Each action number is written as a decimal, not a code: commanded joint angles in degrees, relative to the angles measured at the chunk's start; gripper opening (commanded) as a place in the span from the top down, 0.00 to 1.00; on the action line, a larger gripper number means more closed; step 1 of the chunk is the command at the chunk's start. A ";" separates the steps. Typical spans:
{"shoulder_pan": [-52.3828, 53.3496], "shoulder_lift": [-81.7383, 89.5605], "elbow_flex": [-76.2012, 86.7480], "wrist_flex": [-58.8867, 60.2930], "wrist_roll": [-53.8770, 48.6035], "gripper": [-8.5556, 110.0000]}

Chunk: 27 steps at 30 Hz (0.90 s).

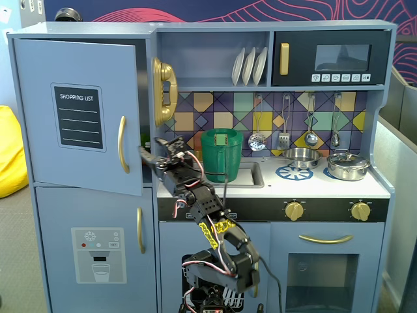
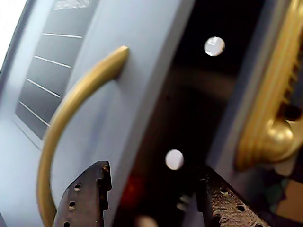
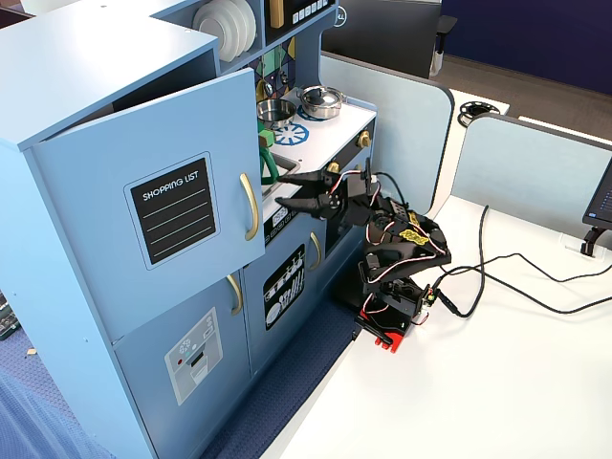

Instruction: Open the left cabinet door

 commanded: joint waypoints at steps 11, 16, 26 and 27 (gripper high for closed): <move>6.33 -15.47 -3.43 -6.77 0.88 0.81; -3.87 -17.31 -2.81 -11.16 -5.80 0.83; -26.46 -21.36 -2.20 -19.42 -13.36 0.85; -27.60 -21.80 -2.37 -19.78 -13.80 0.86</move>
